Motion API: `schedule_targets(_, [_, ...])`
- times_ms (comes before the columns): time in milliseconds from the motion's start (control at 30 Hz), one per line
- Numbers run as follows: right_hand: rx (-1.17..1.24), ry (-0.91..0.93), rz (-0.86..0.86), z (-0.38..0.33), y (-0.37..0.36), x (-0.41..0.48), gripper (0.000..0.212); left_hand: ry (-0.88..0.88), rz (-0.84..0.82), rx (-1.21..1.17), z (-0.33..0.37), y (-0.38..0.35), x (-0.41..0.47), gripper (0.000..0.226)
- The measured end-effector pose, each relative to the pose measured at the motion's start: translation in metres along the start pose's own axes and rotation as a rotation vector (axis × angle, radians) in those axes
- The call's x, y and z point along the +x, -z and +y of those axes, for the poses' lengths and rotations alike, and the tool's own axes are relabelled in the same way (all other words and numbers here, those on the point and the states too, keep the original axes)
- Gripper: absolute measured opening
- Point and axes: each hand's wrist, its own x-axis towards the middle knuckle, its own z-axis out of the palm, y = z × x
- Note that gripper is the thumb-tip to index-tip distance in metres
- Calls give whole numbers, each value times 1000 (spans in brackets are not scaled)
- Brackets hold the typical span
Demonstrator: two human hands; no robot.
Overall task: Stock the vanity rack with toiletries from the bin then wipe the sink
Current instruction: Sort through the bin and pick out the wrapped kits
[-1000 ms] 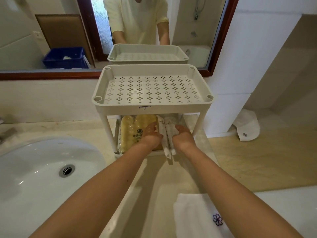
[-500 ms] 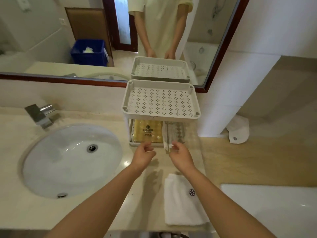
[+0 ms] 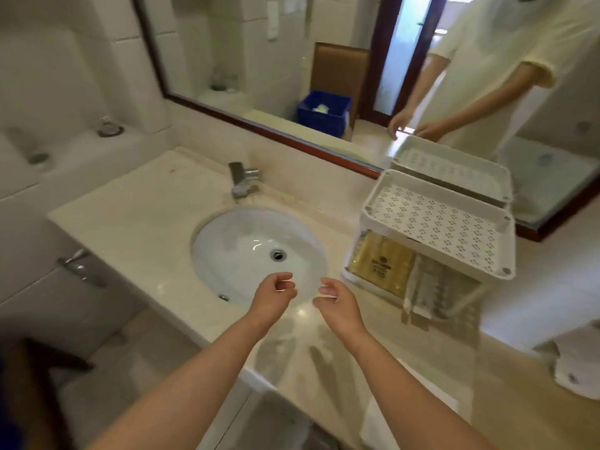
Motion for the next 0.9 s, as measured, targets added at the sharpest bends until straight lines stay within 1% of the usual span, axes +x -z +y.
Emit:
schedule_targets(133, [-56,42,-148,-21,-52,-9,40,35,161,-65,-18,64,-15,35])
schedule_targets(233, [-81,95,-216,-33,-86,-18,40,64,239,-88,-28,103,-24,35])
schedule_targets(367, [-151,144,-323,-45,-159,-44,39,77,354,-148,-48,173,-53,34])
schedule_targets(533, [-190,210,-438,-57,-259,-96,37,64,496,-172,-77,272,-104,34])
schedule_targets(700, [-231,270,-560,-60,-362,-152,43,69,613,-220,-109,371,-162,32])
schedule_targets(900, [-267,308,-689,-62,-468,-217,44,88,723,-225,-148,468,-222,32])
